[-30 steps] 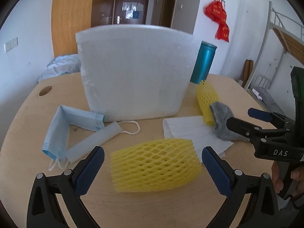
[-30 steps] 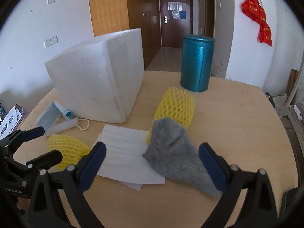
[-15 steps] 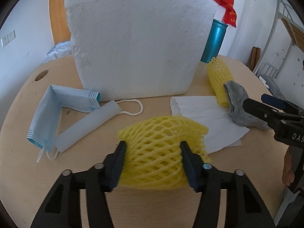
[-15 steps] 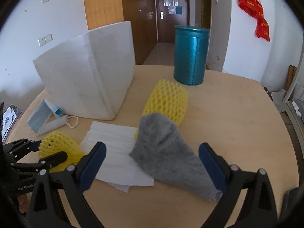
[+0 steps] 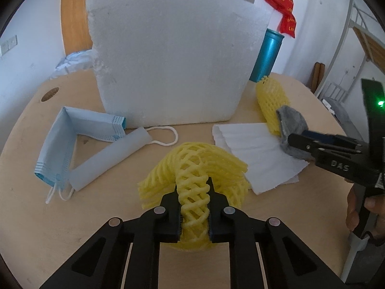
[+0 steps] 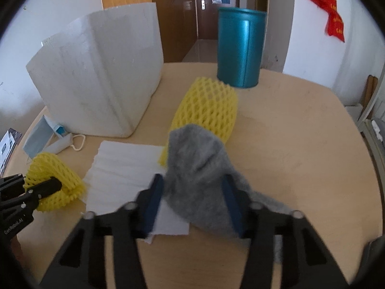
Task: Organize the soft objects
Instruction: 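Lift the grey sock with the right gripper, then reopen and regrip it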
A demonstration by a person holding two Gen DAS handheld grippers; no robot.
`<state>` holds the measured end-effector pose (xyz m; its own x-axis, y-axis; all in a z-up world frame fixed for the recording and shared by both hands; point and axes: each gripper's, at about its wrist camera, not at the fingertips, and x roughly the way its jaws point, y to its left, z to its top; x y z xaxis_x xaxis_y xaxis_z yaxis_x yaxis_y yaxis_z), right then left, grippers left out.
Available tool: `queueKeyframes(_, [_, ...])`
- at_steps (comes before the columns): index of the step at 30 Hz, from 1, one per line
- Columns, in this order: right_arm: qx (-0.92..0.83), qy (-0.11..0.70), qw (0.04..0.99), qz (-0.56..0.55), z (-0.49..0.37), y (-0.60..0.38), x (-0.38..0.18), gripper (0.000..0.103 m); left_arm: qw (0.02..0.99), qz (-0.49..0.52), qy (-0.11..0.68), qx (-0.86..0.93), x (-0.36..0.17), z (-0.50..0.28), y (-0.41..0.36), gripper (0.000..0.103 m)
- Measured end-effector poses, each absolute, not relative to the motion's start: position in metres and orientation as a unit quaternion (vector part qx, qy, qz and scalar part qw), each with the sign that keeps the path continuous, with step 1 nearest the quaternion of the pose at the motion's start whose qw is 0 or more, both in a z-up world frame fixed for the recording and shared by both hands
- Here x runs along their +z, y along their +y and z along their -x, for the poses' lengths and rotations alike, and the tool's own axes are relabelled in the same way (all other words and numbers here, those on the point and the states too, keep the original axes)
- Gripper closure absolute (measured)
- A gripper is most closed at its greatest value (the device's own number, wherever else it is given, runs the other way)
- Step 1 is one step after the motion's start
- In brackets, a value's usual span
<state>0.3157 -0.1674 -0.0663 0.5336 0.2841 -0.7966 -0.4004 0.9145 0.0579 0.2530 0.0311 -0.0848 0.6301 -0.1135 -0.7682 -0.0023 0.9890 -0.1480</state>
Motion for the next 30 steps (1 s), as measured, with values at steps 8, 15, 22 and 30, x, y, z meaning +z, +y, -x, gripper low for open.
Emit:
queueKeyframes(8, [0.202, 0.432, 0.878, 0.048, -0.305, -0.173, -0.055, 0.093, 0.908, 0.069, 0.413, -0.032, -0.077, -0.241, 0.033, 0.087])
queueKeyframes(15, [0.208, 0.426, 0.878, 0.064, -0.302, -0.168, -0.050, 0.081, 0.910, 0.070, 0.407, -0.035, -0.074, -0.237, 0.032, 0.087])
queueKeyframes(22, [0.191, 0.390, 0.895, 0.099, -0.302, -0.162, -0.044, 0.021, 0.909, 0.073, 0.408, -0.039, -0.075, -0.238, 0.034, 0.087])
queueKeyframes(30, [0.180, 0.429, 0.880, 0.098, -0.329, -0.165, -0.067, 0.021, 0.910, 0.077, 0.406, -0.044, -0.073, -0.238, 0.035, 0.087])
